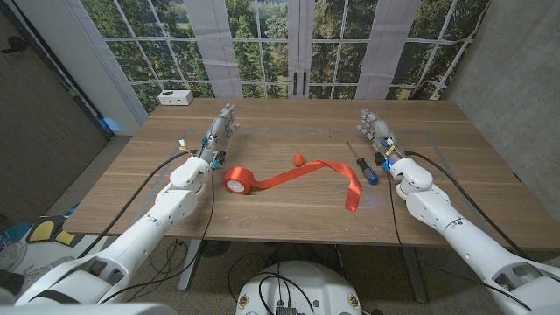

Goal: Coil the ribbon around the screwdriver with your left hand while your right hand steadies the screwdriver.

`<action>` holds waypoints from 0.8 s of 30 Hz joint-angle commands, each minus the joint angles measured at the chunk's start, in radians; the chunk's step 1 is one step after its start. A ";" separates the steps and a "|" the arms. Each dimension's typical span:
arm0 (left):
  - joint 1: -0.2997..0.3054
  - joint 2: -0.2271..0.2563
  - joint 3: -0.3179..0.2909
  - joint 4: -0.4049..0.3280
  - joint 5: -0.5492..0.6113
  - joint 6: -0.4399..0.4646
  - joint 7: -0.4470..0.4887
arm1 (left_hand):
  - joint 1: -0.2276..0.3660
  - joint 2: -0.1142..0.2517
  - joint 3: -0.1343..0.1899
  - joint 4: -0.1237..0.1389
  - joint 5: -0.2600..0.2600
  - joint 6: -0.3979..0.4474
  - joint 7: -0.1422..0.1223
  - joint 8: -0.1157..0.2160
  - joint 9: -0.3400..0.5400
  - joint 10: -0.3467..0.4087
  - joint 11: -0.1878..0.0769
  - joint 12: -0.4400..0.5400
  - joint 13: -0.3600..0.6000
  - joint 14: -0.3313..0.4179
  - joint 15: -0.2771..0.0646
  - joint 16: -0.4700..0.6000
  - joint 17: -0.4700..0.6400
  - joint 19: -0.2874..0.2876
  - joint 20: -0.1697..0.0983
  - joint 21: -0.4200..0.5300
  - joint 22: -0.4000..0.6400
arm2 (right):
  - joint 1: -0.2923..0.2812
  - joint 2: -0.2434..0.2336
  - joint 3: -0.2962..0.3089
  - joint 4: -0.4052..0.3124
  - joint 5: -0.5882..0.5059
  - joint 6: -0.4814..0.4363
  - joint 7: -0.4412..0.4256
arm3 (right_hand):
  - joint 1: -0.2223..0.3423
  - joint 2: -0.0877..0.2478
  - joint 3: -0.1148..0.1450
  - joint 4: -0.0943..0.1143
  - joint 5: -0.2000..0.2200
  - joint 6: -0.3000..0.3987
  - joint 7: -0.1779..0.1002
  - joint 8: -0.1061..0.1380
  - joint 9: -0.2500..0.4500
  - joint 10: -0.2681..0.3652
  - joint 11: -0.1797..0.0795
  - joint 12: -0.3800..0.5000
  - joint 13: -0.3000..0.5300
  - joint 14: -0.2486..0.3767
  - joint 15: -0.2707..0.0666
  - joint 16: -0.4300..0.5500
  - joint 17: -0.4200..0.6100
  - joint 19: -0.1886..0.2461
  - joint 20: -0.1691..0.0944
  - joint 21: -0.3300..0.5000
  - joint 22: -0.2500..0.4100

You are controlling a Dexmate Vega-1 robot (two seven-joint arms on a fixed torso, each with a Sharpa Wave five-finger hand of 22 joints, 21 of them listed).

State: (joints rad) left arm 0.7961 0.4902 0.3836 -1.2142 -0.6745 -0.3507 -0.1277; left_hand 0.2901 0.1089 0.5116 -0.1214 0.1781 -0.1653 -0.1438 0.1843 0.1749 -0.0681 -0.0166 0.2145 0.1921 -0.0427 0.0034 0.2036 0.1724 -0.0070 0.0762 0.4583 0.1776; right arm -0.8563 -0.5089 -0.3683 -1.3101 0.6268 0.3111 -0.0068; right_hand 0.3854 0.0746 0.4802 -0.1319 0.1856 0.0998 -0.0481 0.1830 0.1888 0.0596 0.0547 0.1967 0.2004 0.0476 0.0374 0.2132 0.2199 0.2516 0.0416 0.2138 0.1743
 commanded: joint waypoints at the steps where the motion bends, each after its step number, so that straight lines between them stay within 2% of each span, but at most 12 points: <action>1: -0.045 -0.020 0.014 0.107 -0.029 -0.050 -0.196 | 0.021 0.025 0.031 -0.017 0.017 0.090 0.020 0.028 0.003 0.145 0.050 0.056 0.016 0.186 0.024 0.037 0.008 0.086 0.014 0.019 0.015 | -0.031 -0.022 -0.001 -0.052 -0.065 -0.003 -0.082 | 0.032 0.020 0.006 -0.026 0.015 0.046 0.051 0.027 0.005 0.100 0.081 0.049 0.014 0.137 0.018 0.055 0.004 0.112 0.014 0.035 0.006; 2: -0.038 -0.022 0.012 0.097 -0.023 -0.050 -0.173 | 0.021 0.022 0.031 -0.018 0.016 0.091 0.019 0.024 0.003 0.127 0.051 0.047 0.017 0.164 0.025 0.024 0.008 0.078 0.020 0.015 0.016 | -0.033 -0.020 0.002 -0.051 -0.052 -0.002 -0.070 | 0.040 0.020 0.006 -0.029 0.016 0.052 0.048 0.027 0.005 0.095 0.076 0.047 0.016 0.107 0.015 0.041 0.004 0.092 0.018 0.024 0.005; 5: -0.044 -0.021 0.014 0.101 -0.024 -0.047 -0.183 | 0.013 0.015 0.027 -0.014 0.014 0.095 0.010 0.019 0.003 0.110 0.052 0.037 0.017 0.131 0.035 0.006 0.010 0.049 0.041 0.002 0.017 | -0.040 -0.025 0.005 -0.059 -0.062 0.001 -0.084 | 0.039 0.018 0.000 -0.027 0.014 0.057 0.042 0.026 0.005 0.076 0.065 0.037 0.016 0.096 0.024 0.036 0.004 0.067 0.036 0.011 0.005; 9: -0.047 -0.011 0.019 0.098 -0.026 -0.033 -0.205 | 0.005 0.013 0.025 -0.010 0.011 0.121 0.018 0.024 0.004 0.105 0.057 0.032 0.018 0.114 0.041 -0.003 0.011 0.038 0.055 -0.004 0.018 | -0.055 -0.055 0.005 -0.101 -0.098 -0.026 -0.120 | 0.036 0.017 -0.004 -0.024 0.013 0.072 0.039 0.031 0.006 0.080 0.068 0.038 0.016 0.094 0.033 0.035 0.005 0.060 0.042 0.007 0.006; 11: -0.037 -0.013 0.017 0.082 -0.022 -0.029 -0.177 | 0.000 0.011 0.023 -0.007 0.010 0.136 0.028 0.026 0.004 0.108 0.062 0.033 0.018 0.112 0.053 -0.005 0.012 0.035 0.062 -0.005 0.019 | -0.061 -0.060 0.005 -0.110 -0.116 -0.022 -0.137 | 0.035 0.017 -0.006 -0.023 0.013 0.084 0.041 0.034 0.006 0.088 0.070 0.040 0.016 0.094 0.033 0.035 0.006 0.057 0.045 0.005 0.006; 12: -0.035 -0.016 0.014 0.081 -0.023 -0.031 -0.168 | -0.005 0.011 0.021 -0.004 0.009 0.138 0.029 0.025 0.004 0.108 0.062 0.032 0.018 0.112 0.066 -0.004 0.013 0.031 0.075 -0.007 0.019 | -0.069 -0.066 0.008 -0.131 -0.124 -0.041 -0.162 | 0.035 0.021 -0.006 -0.021 0.013 0.090 0.042 0.036 0.006 0.095 0.074 0.042 0.016 0.095 0.035 0.035 0.007 0.055 0.046 0.004 0.006; 14: -0.044 -0.018 0.016 0.101 -0.031 -0.039 -0.202 | -0.007 0.012 0.021 -0.002 0.009 0.147 0.030 0.026 0.004 0.108 0.065 0.031 0.018 0.112 0.068 -0.004 0.013 0.027 0.083 -0.009 0.020 | -0.077 -0.099 0.006 -0.168 -0.149 -0.088 -0.180 | 0.036 0.029 -0.007 -0.018 0.015 0.123 0.048 0.045 0.006 0.118 0.075 0.049 0.016 0.097 0.037 0.036 0.008 0.053 0.047 0.002 0.006; 17: -0.041 -0.014 0.019 0.092 -0.026 -0.030 -0.196 | -0.010 0.012 0.020 -0.001 0.008 0.155 0.037 0.027 0.004 0.109 0.067 0.031 0.018 0.114 0.070 -0.004 0.014 0.027 0.088 -0.010 0.020 | -0.090 -0.112 0.009 -0.192 -0.167 -0.099 -0.202 | 0.041 0.039 -0.006 -0.018 0.017 0.157 0.061 0.053 0.006 0.140 0.081 0.055 0.016 0.103 0.039 0.037 0.008 0.052 0.048 0.000 0.006; 24: -0.041 -0.015 0.021 0.091 -0.030 -0.024 -0.202 | -0.014 0.012 0.019 0.002 0.008 0.160 0.038 0.026 0.005 0.112 0.067 0.031 0.018 0.116 0.076 -0.003 0.015 0.027 0.097 -0.010 0.021 | -0.124 -0.187 0.017 -0.309 -0.217 -0.215 -0.251 | 0.049 0.049 -0.004 -0.020 0.019 0.190 0.070 0.060 0.006 0.168 0.089 0.063 0.015 0.120 0.041 0.043 0.009 0.057 0.049 0.001 0.006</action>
State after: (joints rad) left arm 0.7582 0.4758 0.3994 -1.1277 -0.6990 -0.3854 -0.3075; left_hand 0.2846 0.1238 0.5312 -0.1251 0.1856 -0.0117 -0.1054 0.2041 0.1747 0.0449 0.0417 0.2477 0.2072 0.0741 0.0702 0.1996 0.1842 0.0231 0.1630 0.4510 0.1933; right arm -0.9335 -0.6024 -0.3604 -1.4747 0.4886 0.2331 -0.1752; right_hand 0.4332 0.1118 0.4758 -0.1517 0.1966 0.2741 0.0212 0.2385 0.1933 0.2159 0.1423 0.2517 0.2117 0.1573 0.0804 0.2514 0.2258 0.3109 0.0861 0.2126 0.1782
